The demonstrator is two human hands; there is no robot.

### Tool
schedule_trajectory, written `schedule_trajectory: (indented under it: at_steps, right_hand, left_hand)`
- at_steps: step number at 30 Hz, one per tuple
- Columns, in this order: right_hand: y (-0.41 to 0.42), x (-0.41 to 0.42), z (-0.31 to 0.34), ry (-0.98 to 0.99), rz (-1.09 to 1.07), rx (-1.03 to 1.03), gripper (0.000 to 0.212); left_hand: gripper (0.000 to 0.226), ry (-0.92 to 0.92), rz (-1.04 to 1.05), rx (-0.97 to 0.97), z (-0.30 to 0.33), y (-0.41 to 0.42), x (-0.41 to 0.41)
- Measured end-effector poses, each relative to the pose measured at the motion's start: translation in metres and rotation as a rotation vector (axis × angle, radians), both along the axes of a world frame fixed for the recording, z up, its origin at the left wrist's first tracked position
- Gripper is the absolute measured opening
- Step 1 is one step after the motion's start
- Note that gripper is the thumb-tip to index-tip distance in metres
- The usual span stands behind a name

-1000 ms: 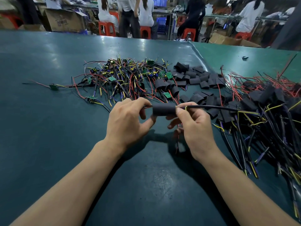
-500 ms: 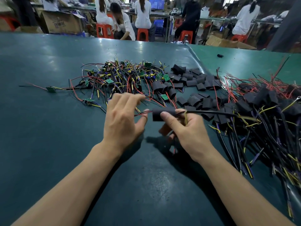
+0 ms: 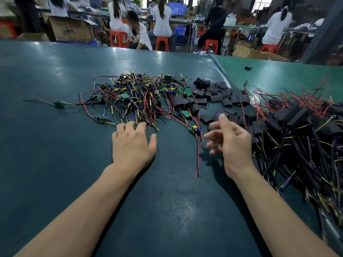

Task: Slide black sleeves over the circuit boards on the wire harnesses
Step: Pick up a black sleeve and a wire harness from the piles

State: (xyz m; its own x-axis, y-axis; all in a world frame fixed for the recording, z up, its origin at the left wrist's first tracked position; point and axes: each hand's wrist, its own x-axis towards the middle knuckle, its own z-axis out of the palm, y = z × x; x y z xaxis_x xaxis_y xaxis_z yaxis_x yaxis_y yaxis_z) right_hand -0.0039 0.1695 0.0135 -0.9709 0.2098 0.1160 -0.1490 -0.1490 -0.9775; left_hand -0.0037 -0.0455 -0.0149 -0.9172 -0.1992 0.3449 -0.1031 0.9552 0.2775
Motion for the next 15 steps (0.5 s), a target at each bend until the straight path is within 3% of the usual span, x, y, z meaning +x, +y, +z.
schedule_trajectory:
  at_steps: [3,6,13,15]
  right_hand:
    - [-0.003,0.001,-0.008,0.015,0.028,0.176,0.033]
    - [-0.007,0.001,-0.012,0.041,0.051,0.281,0.032]
    - [-0.006,0.000,-0.014,0.058,0.045,0.304,0.032]
    - [-0.007,-0.001,-0.015,0.066,0.050,0.319,0.032]
  left_hand:
    - [0.037,0.007,0.014,-0.003,0.001,0.000,-0.001]
    - [0.037,0.031,0.158,0.039,0.005,-0.008,-0.001]
    - [0.036,-0.105,0.342,0.052,0.010,-0.019,0.000]
    - [0.028,-0.105,0.314,0.059,0.009,-0.019,0.000]
